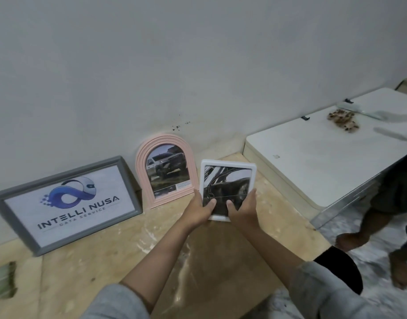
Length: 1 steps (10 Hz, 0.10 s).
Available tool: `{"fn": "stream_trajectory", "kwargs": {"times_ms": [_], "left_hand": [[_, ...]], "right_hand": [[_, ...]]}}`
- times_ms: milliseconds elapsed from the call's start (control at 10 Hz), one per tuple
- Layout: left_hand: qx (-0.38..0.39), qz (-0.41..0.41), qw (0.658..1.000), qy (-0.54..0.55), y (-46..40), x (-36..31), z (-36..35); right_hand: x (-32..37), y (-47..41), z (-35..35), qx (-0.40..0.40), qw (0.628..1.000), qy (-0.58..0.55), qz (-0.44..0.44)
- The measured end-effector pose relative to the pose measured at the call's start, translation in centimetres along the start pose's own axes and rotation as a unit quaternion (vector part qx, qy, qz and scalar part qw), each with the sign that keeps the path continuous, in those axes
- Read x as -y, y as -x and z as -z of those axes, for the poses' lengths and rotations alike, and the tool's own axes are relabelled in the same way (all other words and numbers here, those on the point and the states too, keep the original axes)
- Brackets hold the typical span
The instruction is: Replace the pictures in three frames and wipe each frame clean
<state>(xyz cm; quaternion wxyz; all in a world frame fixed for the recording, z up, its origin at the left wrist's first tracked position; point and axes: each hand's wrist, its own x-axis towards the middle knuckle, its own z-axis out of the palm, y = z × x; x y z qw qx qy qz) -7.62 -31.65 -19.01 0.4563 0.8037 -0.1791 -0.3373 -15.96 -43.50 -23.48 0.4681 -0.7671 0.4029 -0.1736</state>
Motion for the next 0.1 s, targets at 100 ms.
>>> {"fn": "stream_trajectory", "kwargs": {"times_ms": [100], "left_hand": [[-0.034,0.004,0.999,0.003,3.67,1.82,0.17]], "right_hand": [[0.08,2.6,-0.72,0.031,0.999,-0.004,0.011]]}}
